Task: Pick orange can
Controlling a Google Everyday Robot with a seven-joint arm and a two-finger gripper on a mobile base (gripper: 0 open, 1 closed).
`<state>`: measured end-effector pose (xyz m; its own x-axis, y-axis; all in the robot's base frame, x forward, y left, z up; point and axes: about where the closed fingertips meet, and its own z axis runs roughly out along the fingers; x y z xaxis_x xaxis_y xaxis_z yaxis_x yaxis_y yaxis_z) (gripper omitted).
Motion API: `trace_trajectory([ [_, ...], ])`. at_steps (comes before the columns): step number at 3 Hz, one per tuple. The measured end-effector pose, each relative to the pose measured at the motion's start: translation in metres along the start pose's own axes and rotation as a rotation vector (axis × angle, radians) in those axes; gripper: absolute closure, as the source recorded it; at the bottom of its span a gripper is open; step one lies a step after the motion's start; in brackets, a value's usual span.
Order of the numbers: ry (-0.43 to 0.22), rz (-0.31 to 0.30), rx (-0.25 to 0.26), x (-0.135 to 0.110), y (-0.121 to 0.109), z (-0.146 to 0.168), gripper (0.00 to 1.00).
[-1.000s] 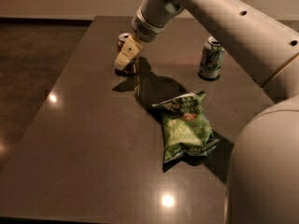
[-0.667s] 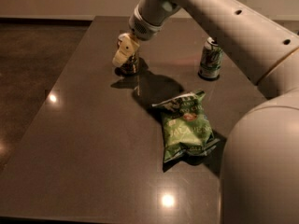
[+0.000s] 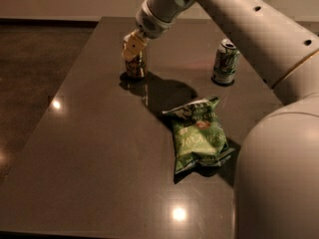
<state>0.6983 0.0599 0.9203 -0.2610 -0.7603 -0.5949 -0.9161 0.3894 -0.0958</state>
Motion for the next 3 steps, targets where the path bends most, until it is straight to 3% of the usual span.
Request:
trace_trajectory([
  [1, -0.027, -0.017, -0.028, -0.006, 0.009, -0.017, 0.9],
  [2, -0.059, -0.079, -0.057, -0.02, 0.026, -0.054, 1.0],
  [3, -0.069, -0.176, -0.069, -0.035, 0.049, -0.089, 1.0],
])
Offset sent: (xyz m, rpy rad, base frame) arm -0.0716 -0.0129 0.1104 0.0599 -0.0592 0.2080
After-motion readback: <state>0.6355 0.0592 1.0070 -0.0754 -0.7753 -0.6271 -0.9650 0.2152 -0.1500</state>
